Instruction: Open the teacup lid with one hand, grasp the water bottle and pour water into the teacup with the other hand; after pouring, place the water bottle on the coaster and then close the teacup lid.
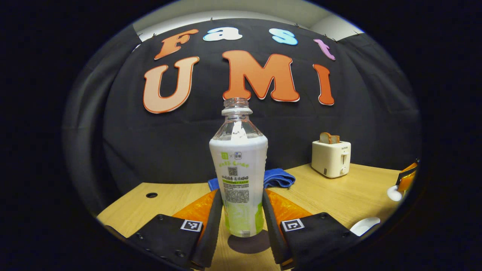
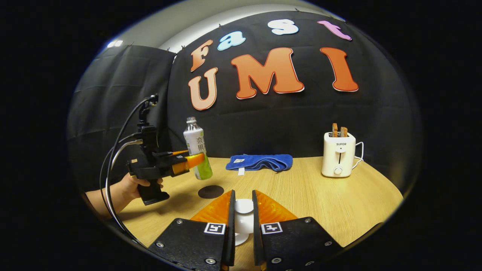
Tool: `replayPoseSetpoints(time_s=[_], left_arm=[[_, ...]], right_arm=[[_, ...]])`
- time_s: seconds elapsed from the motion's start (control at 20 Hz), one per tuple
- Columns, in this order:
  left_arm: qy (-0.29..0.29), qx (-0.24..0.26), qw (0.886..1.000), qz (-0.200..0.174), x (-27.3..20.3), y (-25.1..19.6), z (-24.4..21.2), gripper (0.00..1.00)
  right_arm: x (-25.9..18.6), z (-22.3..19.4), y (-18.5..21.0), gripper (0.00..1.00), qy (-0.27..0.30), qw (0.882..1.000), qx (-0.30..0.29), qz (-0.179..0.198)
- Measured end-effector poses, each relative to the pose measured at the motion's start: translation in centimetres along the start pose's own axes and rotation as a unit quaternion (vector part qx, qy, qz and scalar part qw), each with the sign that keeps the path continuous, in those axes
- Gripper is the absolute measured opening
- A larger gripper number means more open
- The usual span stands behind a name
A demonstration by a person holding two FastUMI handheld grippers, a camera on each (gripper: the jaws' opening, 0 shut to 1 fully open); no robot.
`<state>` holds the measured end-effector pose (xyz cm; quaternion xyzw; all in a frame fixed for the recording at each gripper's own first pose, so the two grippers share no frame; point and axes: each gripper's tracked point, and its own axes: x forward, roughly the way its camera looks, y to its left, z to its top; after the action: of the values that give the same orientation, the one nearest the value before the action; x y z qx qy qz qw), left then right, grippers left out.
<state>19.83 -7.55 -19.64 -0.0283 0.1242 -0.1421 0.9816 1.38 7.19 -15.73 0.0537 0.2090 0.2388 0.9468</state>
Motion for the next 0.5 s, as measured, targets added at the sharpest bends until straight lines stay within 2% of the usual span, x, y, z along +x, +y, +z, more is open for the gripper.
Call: replayPoseSetpoints(time_s=[0.15, 0.25, 0.3, 0.35, 0.4, 0.5], left_arm=[[0.028, -0.019, 0.999, -0.008, 0.7, -0.2, -1.9, 0.63], [0.051, -0.02, 0.998, -0.017, 0.7, -0.8, -3.3, 0.61], [0.056, -0.021, 0.998, -0.018, 0.6, -0.7, -3.5, 0.6], [0.057, -0.024, 0.998, -0.02, 0.6, -0.6, -3.6, 0.63], [0.059, -0.024, 0.998, -0.019, 0.8, -0.6, -3.8, 0.6], [0.066, -0.03, 0.997, -0.024, 0.9, -0.9, -4.6, 0.6]], right_arm=[[0.7, -0.8, 0.4, 0.2, 0.011, 1.0, -0.009, 0.003], [1.1, -1.2, 0.7, 0.2, 0.018, 1.0, -0.009, 0.008], [1.3, -1.4, 0.8, 0.2, 0.021, 1.0, -0.009, 0.009], [1.4, -1.6, 0.9, 0.2, 0.024, 1.0, -0.01, 0.009], [1.5, -1.8, 0.8, 0.2, 0.027, 1.0, -0.011, 0.009], [1.8, -2.2, 0.9, 0.2, 0.034, 0.999, -0.01, 0.008]])
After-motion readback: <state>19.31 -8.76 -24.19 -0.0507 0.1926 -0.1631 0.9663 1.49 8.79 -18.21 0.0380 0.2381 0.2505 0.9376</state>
